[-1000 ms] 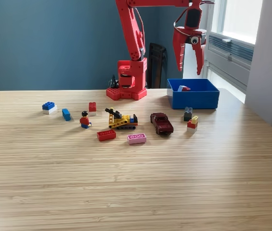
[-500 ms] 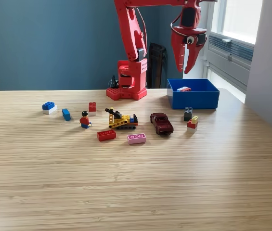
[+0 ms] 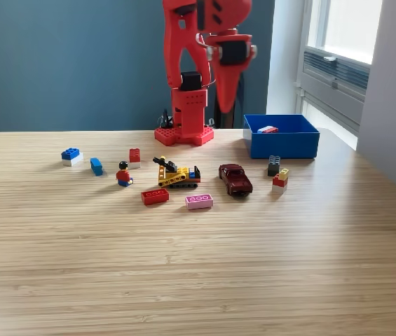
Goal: Grasp a lego block and put it in the bin.
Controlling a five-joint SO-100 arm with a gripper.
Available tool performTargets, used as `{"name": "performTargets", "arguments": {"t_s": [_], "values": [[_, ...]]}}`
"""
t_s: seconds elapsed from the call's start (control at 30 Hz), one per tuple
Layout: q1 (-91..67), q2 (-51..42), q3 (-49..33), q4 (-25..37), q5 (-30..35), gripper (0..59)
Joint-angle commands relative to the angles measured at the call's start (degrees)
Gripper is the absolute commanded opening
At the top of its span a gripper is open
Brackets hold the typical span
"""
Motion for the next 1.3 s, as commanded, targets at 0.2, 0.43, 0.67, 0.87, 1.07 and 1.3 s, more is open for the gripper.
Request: {"name": "performTargets", "arguments": {"t_s": [0.2,0.43,0.67,0.87,1.07,1.3], "values": [[14.4,3.5,0.2,-4.3,-3.3,0.1],[15.6,3.5,3.9,-7.3,-4.2,0.1],[18.5,3.5,4.7,-9.1,-6.2,0.1],[22.4,3.5,5.5,-11.3,-7.6,0.1],[25.8,3.5,7.0,-13.4,-9.1,0.1],[29.9,3.7,8.4,-15.5,-10.5,0.1]]}}
